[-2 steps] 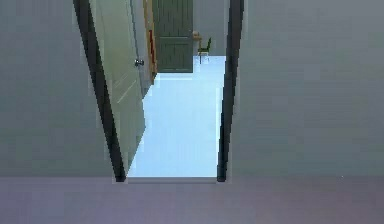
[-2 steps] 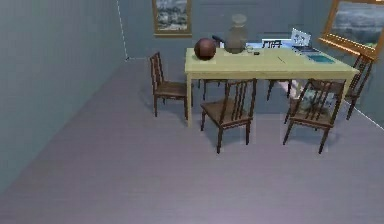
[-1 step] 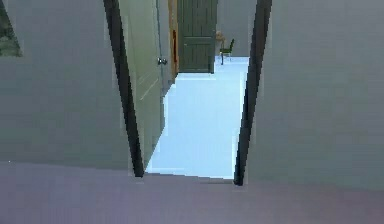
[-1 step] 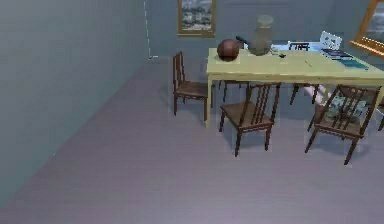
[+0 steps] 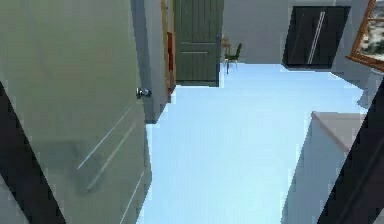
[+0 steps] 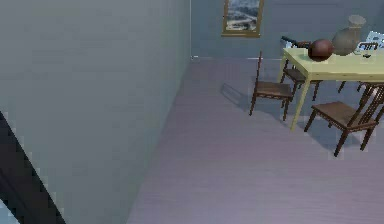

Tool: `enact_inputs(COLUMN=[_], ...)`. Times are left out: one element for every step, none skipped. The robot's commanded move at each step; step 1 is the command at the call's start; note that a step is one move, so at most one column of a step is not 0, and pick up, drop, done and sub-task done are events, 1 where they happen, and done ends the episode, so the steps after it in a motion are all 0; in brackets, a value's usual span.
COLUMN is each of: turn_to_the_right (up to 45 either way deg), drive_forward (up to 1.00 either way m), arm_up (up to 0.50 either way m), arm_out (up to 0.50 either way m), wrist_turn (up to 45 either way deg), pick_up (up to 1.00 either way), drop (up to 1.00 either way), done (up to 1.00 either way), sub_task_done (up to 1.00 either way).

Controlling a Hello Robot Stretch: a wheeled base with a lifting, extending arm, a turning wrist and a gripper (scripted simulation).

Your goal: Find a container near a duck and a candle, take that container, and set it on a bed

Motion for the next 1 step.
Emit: enact_inputs(turn_to_the_right=[-3.0], drive_forward=[0.00], arm_up=[0.00], arm_out=[0.00], wrist_turn=[0.0], pick_up=[0.00], drop=[0.00], done=[0.00], sub_task_done=[0.00])
